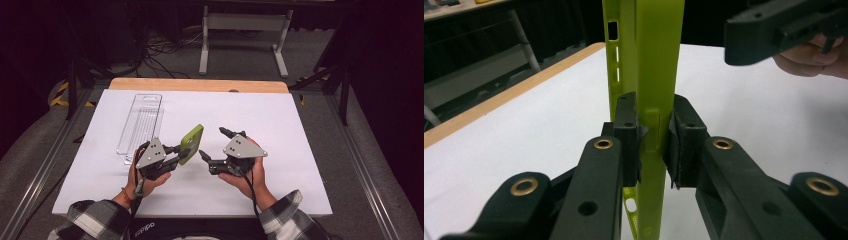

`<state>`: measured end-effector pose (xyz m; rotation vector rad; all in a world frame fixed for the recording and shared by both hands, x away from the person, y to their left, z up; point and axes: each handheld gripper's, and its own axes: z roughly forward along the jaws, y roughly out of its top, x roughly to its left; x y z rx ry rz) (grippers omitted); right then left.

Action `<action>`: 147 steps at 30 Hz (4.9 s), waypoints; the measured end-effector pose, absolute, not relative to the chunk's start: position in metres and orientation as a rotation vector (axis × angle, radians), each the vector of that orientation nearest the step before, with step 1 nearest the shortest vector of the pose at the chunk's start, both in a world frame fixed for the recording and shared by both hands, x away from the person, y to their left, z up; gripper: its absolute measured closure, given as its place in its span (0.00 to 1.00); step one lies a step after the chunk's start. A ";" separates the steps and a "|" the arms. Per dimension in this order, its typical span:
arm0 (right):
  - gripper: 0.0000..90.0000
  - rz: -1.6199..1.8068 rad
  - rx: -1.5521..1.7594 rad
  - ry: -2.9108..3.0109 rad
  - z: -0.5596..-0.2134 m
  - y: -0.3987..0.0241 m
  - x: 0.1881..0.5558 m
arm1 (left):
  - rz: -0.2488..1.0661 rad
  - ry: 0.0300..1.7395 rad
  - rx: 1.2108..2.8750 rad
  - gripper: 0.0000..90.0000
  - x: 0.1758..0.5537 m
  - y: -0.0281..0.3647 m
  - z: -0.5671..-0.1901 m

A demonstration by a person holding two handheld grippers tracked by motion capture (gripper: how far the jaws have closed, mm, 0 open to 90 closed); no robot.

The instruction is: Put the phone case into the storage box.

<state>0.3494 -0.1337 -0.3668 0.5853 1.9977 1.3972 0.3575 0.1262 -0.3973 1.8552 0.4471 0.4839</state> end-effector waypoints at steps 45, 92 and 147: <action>0.13 1.213 0.484 2.042 -0.409 -0.177 0.312 | 0.533 0.394 1.825 0.87 0.358 0.160 -0.371; 0.12 1.226 0.505 2.052 -0.416 -0.183 0.320 | 0.608 0.472 1.768 0.87 0.374 0.228 -0.348; 0.13 1.198 0.487 2.121 -0.423 -0.176 0.323 | 0.572 0.593 1.873 0.87 0.447 0.239 -0.371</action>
